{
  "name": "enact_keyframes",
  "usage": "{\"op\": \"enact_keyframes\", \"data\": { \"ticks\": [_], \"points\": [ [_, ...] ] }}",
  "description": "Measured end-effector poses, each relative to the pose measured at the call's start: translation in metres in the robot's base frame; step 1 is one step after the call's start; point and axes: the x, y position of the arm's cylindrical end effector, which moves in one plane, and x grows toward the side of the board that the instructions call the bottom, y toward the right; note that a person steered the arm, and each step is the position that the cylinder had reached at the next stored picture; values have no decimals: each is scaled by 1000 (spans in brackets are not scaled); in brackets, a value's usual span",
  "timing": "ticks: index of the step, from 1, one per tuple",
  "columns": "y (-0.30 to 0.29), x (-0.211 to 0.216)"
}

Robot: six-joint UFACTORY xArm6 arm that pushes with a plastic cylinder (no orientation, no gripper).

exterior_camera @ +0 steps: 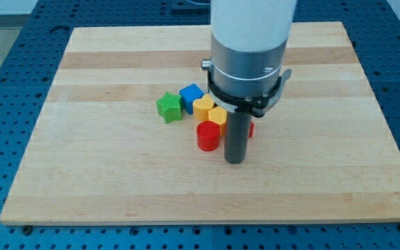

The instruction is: Push the red circle to the bottom of the green star

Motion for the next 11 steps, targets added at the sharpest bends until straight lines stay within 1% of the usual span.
{"op": "enact_keyframes", "data": {
  "ticks": [2, 3, 4, 5, 7, 9, 10, 11],
  "points": [
    [-26, -8],
    [-28, -9],
    [-3, -9],
    [-1, -15],
    [-39, -16],
    [-81, -34],
    [-78, -31],
    [-46, -11]
  ]
}}
